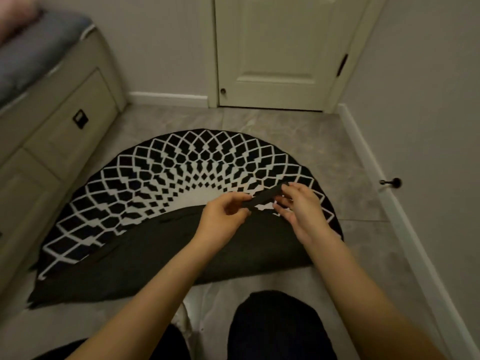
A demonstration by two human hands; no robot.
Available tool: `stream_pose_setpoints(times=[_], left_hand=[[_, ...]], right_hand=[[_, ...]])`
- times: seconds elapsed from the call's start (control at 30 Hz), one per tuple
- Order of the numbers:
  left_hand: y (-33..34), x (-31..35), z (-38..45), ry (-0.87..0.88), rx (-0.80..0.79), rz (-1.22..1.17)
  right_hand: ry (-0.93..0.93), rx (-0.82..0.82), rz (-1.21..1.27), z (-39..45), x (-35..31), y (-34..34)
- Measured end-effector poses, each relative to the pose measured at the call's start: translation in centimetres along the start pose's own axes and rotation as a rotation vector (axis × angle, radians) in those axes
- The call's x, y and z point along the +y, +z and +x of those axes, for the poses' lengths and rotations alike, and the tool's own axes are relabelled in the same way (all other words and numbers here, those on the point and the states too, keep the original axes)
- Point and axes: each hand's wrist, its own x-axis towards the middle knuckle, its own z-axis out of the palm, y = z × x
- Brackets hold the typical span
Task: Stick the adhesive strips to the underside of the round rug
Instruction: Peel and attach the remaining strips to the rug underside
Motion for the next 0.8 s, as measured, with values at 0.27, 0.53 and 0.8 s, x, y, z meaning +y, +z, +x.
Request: stream_pose_setpoints(times=[0.27, 0.53, 0.8], left_hand=[[-1.0, -13.8, 7.7, -0.335, -0.068, 0.089], [0.3, -24.8, 12.9, -0.383, -0.194, 0.482], [5.1, -30.1, 18.5, -0.156, -0.385, 0.885]], right_hand=[[0.107, 0.161, -0.044, 11.3, 6.0, -0.3], [0.256, 0.214, -0.05, 19.5, 14.5, -2.2], [0.333, 0.275, 0.059, 24.6, 19.8, -4.5]])
